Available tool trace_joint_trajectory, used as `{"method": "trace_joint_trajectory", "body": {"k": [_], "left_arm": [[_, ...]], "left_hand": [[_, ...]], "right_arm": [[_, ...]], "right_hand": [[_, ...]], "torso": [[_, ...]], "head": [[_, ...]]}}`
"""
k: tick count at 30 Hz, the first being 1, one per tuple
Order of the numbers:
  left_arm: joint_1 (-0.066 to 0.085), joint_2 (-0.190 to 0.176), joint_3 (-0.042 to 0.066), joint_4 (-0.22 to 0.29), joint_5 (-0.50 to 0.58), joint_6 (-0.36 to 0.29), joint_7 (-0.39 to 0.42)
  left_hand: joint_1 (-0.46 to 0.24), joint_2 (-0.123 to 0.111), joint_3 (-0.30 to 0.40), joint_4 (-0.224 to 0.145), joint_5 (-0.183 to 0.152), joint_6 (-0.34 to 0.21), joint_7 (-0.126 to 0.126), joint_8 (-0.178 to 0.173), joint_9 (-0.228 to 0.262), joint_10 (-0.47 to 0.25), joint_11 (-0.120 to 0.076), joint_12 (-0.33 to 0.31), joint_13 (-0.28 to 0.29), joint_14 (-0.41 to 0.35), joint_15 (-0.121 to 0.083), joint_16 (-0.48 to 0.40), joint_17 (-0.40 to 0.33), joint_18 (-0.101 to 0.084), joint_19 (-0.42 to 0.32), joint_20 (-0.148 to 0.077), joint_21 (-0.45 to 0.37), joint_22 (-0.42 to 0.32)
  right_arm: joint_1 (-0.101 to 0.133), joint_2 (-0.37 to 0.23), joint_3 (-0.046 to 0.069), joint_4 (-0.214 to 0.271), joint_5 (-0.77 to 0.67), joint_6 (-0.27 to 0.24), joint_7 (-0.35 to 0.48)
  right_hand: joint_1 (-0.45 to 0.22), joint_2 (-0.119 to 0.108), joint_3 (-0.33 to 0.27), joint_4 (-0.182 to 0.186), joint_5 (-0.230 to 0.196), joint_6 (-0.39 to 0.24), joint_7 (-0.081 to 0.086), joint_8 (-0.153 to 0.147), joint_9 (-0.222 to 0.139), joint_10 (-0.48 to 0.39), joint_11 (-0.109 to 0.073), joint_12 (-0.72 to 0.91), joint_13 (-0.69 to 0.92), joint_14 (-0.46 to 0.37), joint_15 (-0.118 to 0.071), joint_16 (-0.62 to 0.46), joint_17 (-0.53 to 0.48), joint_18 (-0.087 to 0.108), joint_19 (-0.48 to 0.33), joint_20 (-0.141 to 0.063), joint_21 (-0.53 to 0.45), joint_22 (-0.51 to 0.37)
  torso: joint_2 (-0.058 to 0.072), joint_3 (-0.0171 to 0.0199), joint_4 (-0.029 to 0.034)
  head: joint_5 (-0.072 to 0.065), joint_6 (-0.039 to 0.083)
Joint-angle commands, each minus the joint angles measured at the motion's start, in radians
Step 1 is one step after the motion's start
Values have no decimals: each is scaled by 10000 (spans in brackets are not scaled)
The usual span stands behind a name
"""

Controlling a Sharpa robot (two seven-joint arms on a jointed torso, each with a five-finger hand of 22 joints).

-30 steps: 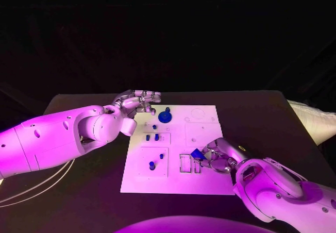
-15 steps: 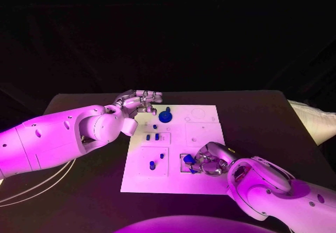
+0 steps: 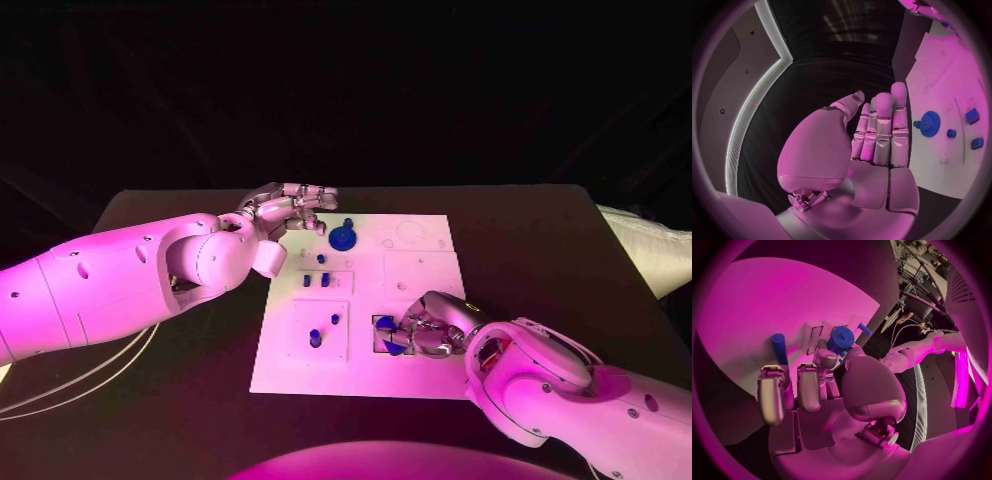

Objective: Assemble the parts on the task board

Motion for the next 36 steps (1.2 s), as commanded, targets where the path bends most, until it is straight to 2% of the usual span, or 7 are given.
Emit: {"method": "trace_joint_trajectory", "body": {"k": [1, 9, 16, 21, 28, 31, 36], "left_arm": [[3, 22, 6, 18, -30, 297, 40], [3, 20, 4, 14, -30, 351, 38], [2, 0, 3, 32, -30, 356, 27], [1, -20, 2, 40, -30, 364, 18], [0, -33, 1, 45, -30, 373, 11], [0, -32, 1, 45, -30, 381, 0], [-1, -31, 1, 47, -30, 385, -19]], "left_hand": [[-55, -39, -92, 14, 33, -113, 4, 61, -20, -89, 10, 60, -4, -75, 15, 32, -21, 171, -14, 47, -71, -23], [-76, -41, -110, 28, 33, -122, 5, 66, -23, -100, 13, 67, -6, -78, 18, 35, -25, 170, -14, 51, -76, -28], [-190, -23, -187, 122, 32, -142, 7, 89, -31, -127, 20, 102, -8, -82, 32, 52, -40, 168, -15, 65, -97, -52], [-190, -23, -187, 122, 32, -142, 7, 89, -31, -127, 20, 102, -8, -82, 32, 52, -40, 168, -15, 65, -97, -52], [-200, -13, -196, 135, 34, -146, 6, 94, -33, -133, 19, 109, -8, -83, 33, 56, -44, 168, -14, 67, -101, -57], [-198, -10, -196, 136, 36, -148, 5, 96, -33, -135, 18, 111, -8, -83, 32, 57, -45, 169, -14, 67, -102, -59], [-194, -5, -195, 135, 37, -149, 3, 97, -34, -136, 16, 113, -9, -83, 32, 58, -46, 169, -14, 67, -103, -60]], "right_arm": [[-30, 1, -22, -22, -325, 379, -86], [-31, -36, -22, 65, -548, 389, -67], [-34, -101, -22, 200, -674, 294, -43], [-36, -199, -20, 366, -768, 177, -13], [-37, -230, -20, 444, -913, 102, 13], [-38, -199, -20, 382, -1007, 107, 9], [-37, -125, -20, 288, -964, 130, 16]], "right_hand": [[-359, 27, -282, 1, -604, 10, 58, -75, 7, -6, 60, -86, -10, 575, -79, 22, -16, -130, 152, -42, 17, 1482], [-972, -153, -989, 2, -1622, -18, 67, -72, 148, 4, 69, -239, 34, 571, -70, -5, -28, -125, 138, -33, -4, 1467], [-980, -154, -1014, -4, -1661, -17, 64, -71, 163, 10, 69, -251, 44, 574, -71, 0, -17, -126, 142, -33, -2, 1473], [-138, 29, -908, -109, -1395, 35, 31, -45, 254, 121, 36, -178, 202, 606, -90, 93, 148, -134, 167, -49, 16, 1507], [702, 84, -861, -297, -1033, 86, -7, -32, 332, 234, 0, -125, 349, 635, -125, 203, 332, -153, 220, -80, 60, 1578], [1358, 249, -639, -568, -1242, 90, -16, -39, 359, 263, -16, -133, 396, 638, -140, 220, 367, -160, 239, -94, 76, 1604], [1829, 436, -421, -761, -1456, 100, -32, -51, 383, 295, -33, -141, 443, 644, -152, 246, 415, -165, 252, -105, 87, 1624]], "torso": [[-2, 7, -2], [-3, 8, -9], [1, 6, -2], [-5, 2, 11], [-5, -2, 7], [-5, -4, 10], [-6, -14, 26]], "head": [[-6, 5], [-28, -14], [-100, -13], [-96, -29], [-101, -22], [-108, -37], [-136, -47]]}}
